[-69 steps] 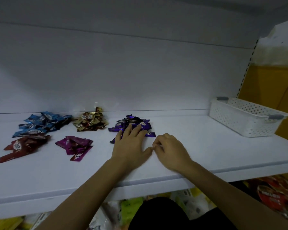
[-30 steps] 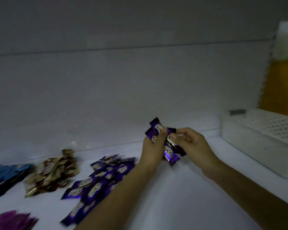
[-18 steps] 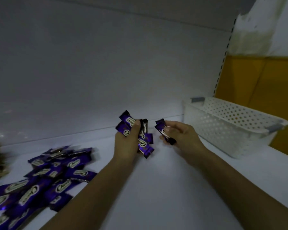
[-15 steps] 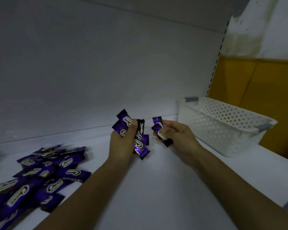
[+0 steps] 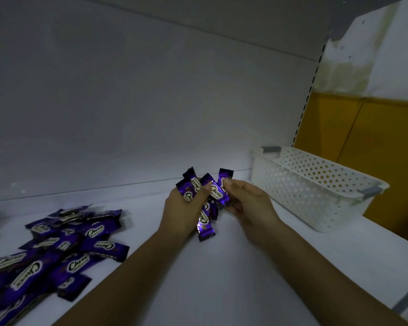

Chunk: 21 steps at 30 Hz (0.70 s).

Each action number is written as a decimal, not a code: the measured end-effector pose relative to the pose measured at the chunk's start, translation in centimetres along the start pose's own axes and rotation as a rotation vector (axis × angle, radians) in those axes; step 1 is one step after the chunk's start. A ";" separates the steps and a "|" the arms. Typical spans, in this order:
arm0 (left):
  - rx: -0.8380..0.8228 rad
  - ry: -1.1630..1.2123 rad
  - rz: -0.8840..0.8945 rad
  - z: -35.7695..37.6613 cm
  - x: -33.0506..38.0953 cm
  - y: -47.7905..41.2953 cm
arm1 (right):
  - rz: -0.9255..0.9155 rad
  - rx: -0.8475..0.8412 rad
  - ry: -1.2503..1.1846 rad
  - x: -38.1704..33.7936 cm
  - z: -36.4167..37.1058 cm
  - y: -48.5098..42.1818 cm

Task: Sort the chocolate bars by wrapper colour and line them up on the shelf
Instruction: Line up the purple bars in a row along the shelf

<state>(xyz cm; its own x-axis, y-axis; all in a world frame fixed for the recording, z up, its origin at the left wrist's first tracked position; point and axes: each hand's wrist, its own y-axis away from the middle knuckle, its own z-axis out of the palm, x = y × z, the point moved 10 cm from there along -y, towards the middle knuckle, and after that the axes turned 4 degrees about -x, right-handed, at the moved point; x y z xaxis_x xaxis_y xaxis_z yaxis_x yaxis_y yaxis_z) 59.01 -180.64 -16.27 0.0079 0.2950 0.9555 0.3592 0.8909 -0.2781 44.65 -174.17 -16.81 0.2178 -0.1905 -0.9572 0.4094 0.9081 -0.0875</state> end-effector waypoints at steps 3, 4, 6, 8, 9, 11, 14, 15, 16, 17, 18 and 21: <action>0.088 0.041 -0.025 -1.1 -0.4 0.2 | 0.059 0.030 -0.001 0.6 -0.7 -0.3; 0.096 0.048 -0.027 -1.2 -0.5 0.3 | 0.068 0.045 0.002 0.6 -1.0 -0.4; 0.097 0.059 -0.025 -1.2 -0.5 0.4 | 0.073 0.072 -0.004 0.5 -1.7 -0.4; 0.099 0.078 -0.044 -1.2 -0.8 0.3 | 0.074 0.099 -0.018 0.3 -2.4 -0.4; 0.108 0.084 -0.057 -1.2 -1.0 0.3 | 0.068 0.108 -0.028 0.1 -2.6 -0.4; 0.139 0.091 -0.068 -1.5 -1.0 0.3 | 0.038 0.114 -0.025 -0.4 -2.7 -0.5; 0.199 0.141 -0.060 -2.1 -1.0 0.6 | -0.006 0.143 0.109 -0.6 -2.9 -0.7; 0.226 0.154 -0.060 -2.4 -1.0 0.7 | -0.022 0.171 0.267 -0.6 -3.3 -0.7; 0.251 0.164 -0.064 -2.7 -1.1 0.8 | -0.051 0.204 0.528 -0.8 -3.6 -0.9; 0.271 0.170 -0.070 -2.9 -1.2 0.8 | -0.090 0.223 0.805 -1.1 -3.6 -0.9; 0.287 0.176 -0.078 -3.1 -1.2 0.9 | -0.147 0.234 1.014 -1.4 -3.4 -1.0; 0.308 0.193 -0.106 -3.3 -1.5 1.0 | -0.367 0.148 1.258 -2.5 -1.4 -0.3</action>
<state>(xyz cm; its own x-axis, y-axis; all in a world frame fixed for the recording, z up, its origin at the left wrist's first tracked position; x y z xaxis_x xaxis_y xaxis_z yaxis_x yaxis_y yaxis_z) 62.46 -181.36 -17.68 0.1723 0.1510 0.9734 0.0706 0.9837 -0.1651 42.71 -173.47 -14.83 -0.8602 0.1324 -0.4925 0.3779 0.8139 -0.4413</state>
